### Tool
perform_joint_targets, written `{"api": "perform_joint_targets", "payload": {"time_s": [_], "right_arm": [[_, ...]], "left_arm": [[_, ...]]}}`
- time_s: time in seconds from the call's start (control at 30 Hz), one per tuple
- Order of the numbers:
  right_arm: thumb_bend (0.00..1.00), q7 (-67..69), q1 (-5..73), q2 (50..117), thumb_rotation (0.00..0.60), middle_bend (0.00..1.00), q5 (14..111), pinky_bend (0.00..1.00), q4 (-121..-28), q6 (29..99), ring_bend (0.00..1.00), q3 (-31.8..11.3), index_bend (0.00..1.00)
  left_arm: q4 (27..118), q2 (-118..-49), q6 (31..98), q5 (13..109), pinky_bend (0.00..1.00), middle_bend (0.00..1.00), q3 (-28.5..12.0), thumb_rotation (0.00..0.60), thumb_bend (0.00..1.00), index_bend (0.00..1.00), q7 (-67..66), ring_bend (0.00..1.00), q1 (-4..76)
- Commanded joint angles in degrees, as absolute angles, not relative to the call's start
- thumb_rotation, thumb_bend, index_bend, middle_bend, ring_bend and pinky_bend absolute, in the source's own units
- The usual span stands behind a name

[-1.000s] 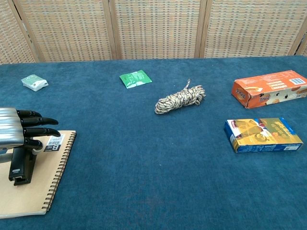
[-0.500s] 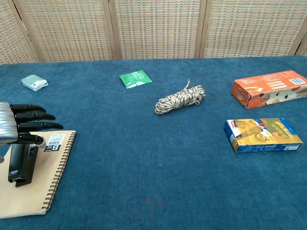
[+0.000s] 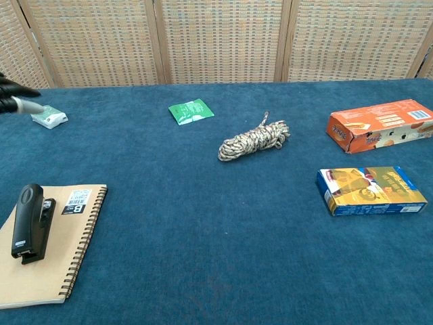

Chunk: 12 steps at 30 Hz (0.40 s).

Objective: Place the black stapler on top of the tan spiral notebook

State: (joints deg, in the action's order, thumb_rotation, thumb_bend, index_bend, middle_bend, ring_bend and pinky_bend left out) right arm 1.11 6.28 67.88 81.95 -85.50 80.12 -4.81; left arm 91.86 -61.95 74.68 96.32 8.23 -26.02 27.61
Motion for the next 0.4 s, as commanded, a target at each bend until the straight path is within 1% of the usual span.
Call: {"api": "perform_joint_targets", "payload": {"time_s": [0.03,0.1,0.2,0.4], "right_arm": [[0.09,-0.2,6.3,67.7,0.6,0.0,82.7,0.0,-86.0,80.7,0.0,-4.5,0.09],[0.09,-2.9,6.3,67.6,0.6,0.0,83.6,0.0,-86.5,81.2,0.0,-4.1,0.09],[0.09,-4.7,6.2,67.7,0.6,0.0,84.5,0.0,-87.0,82.1,0.0,-3.9,0.08],[0.09,-5.5,6.7,68.2,0.6,0.0,86.5,0.0,-87.3,82.3,0.0,-3.2,0.07]], "left_arm": [[97.0,-66.0,84.9,89.0,0.0,0.0,5.7,0.6,0.15,0.05,-24.7,0.0,18.3],[96.3,-68.3,85.9,87.6,0.0,0.0,6.5,0.6,0.14,0.04,-21.9,0.0,15.6],[94.8,-70.2,86.4,86.8,0.0,0.0,6.7,0.6,0.13,0.01,-19.2,0.0,13.7],[91.5,-71.2,87.2,86.3,0.0,0.0,6.6,0.6,0.13,0.0,-14.9,0.0,11.0]]}}
